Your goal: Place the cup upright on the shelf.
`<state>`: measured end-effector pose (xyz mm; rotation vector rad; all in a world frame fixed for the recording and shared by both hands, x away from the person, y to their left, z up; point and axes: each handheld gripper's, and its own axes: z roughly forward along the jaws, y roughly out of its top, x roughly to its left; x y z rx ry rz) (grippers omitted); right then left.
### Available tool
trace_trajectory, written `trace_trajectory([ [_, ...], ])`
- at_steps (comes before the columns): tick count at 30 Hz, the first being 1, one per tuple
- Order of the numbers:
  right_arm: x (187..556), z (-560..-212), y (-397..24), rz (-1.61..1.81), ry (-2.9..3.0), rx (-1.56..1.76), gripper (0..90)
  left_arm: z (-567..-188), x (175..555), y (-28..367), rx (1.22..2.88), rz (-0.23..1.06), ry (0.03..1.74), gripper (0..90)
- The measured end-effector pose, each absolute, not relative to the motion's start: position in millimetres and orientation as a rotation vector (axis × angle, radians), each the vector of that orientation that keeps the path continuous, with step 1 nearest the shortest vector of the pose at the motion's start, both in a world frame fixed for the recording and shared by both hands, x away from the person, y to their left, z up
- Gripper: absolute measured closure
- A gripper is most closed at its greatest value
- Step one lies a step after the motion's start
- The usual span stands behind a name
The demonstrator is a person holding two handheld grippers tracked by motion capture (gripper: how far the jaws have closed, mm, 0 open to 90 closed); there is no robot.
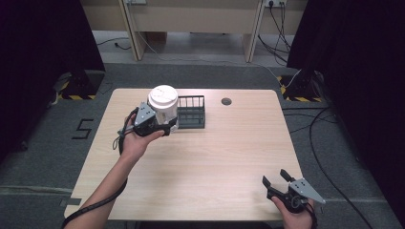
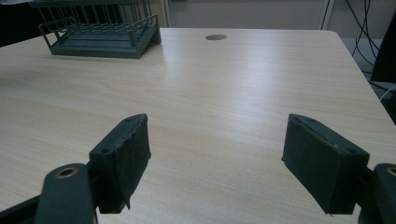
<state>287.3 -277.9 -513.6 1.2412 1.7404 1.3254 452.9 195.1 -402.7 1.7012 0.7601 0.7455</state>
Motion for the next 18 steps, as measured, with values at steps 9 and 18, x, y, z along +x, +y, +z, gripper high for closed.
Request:
trace_trajectory([
  [9,287.4,-513.6,-277.8,1.325,1.743,1.241,23.5,-397.4,462.9,192.4,1.694,0.753,0.768,17.9],
  [18,287.4,-513.5,-277.9,1.327,1.743,1.242,23.5,-394.4,473.3,188.7,1.691,0.755,0.781,17.9],
])
